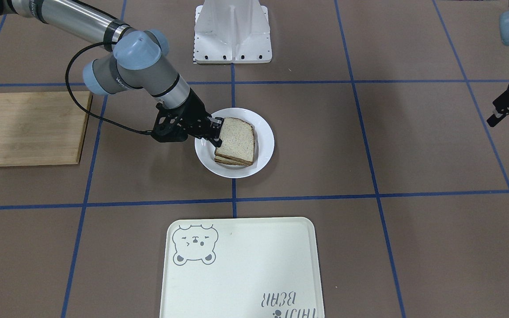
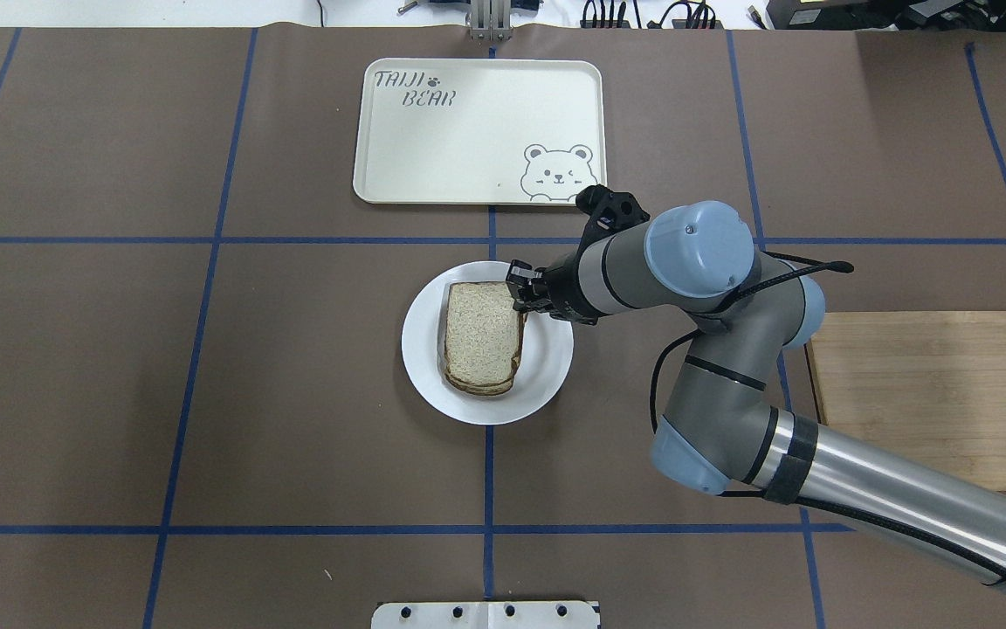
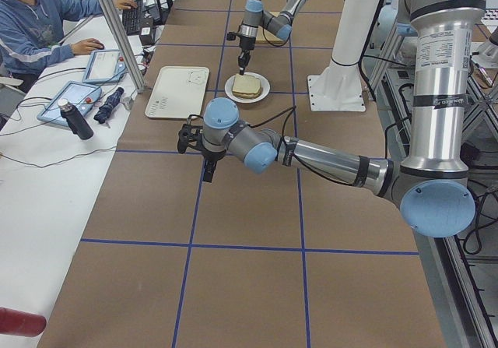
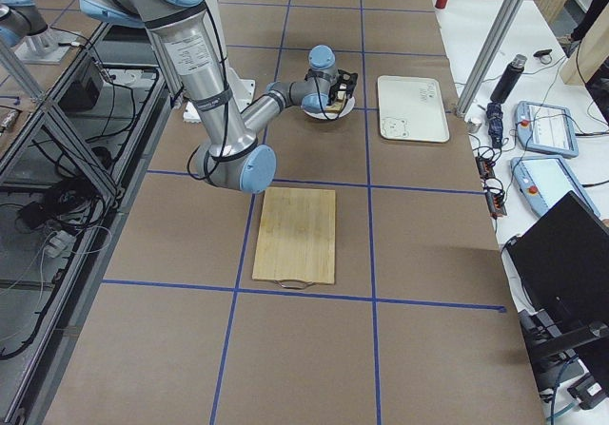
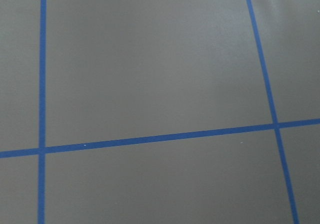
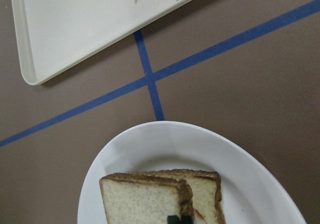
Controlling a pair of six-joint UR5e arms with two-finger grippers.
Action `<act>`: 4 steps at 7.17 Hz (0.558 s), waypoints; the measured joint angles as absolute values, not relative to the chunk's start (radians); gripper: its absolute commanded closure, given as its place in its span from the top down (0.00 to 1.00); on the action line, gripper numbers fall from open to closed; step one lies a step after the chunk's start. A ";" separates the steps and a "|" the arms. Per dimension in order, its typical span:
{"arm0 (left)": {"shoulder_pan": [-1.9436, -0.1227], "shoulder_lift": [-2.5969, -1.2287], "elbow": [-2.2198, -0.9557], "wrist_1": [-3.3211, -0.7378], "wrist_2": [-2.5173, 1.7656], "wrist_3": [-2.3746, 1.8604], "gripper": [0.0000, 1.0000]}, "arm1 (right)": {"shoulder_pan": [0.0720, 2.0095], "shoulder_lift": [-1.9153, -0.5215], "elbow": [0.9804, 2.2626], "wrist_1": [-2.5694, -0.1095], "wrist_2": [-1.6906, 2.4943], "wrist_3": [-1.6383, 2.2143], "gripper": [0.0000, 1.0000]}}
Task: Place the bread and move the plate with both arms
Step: 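Lower the bread onto the egg toast and open the right gripper, then raise the right gripper away from the plate while the left arm reaches toward the plate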
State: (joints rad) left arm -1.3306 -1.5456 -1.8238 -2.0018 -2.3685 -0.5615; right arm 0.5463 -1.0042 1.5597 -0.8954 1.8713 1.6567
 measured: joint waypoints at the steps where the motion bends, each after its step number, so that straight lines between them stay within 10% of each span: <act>1: -1.330 -1.547 -1.825 -2.002 -2.368 -0.565 0.99 | 0.546 -1.001 1.556 -0.895 1.863 1.657 1.00; 4: -1.251 -1.633 -1.826 -2.001 -2.367 -0.749 0.98 | 0.549 -1.048 1.637 -0.895 1.868 1.659 1.00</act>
State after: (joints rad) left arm -1.2510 -1.6333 -1.8260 -2.0005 -2.3671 -0.7490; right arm 0.5486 -1.0478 1.6371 -0.8953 1.8675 1.6592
